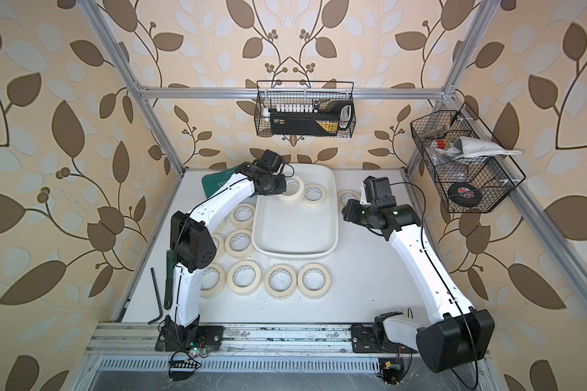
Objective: Take out the art tape in the storage box
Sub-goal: Pick up the art tape from the storage box.
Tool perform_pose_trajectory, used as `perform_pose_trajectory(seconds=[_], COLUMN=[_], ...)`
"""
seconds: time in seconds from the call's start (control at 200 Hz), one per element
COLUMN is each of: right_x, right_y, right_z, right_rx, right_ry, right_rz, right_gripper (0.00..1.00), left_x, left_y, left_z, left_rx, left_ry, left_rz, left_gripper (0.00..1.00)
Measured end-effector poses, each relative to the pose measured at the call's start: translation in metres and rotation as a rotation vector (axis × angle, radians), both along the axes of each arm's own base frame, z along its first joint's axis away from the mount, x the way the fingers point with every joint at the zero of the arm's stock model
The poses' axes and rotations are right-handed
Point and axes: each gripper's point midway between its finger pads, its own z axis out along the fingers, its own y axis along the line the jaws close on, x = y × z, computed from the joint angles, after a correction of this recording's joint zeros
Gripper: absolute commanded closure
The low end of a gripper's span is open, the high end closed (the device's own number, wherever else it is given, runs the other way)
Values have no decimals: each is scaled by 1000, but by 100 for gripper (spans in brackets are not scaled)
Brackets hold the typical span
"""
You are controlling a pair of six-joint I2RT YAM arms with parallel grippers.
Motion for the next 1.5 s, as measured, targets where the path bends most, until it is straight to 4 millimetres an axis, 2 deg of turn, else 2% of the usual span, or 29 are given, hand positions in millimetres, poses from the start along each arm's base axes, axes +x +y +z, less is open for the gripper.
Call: perform_pose_trajectory(seconds=[0.155, 0.34, 0.515, 0.735, 0.915, 1.2, 1.499], right_x=[-2, -4, -6, -10, -11, -16, -16], right_y=[1, 13, 35, 75, 102, 131, 143], right_z=[10, 15, 14, -3, -11, -22, -38], right_rx=[6, 17, 29, 33, 21, -10, -61], right_ry=[-15, -21, -10, 38, 57, 69, 95], right_rz=[3, 31, 84, 177, 236, 301, 318], right_gripper=[46, 46, 46, 44, 41, 40, 39], left_x=[-36, -75, -103, -128, -142, -147, -149], left_y=[-15, -25, -23, -13, -13, -17, -18], left_z=[15, 16, 6, 8, 14, 4, 9], left_rx=[67, 145, 204, 239, 236, 246, 233], left_ry=[-2, 18, 49, 34, -2, -5, -30], left_rz=[-136, -277, -365, -445, -496, -539, -559], left_gripper=[91, 96, 97, 97, 97, 99, 100])
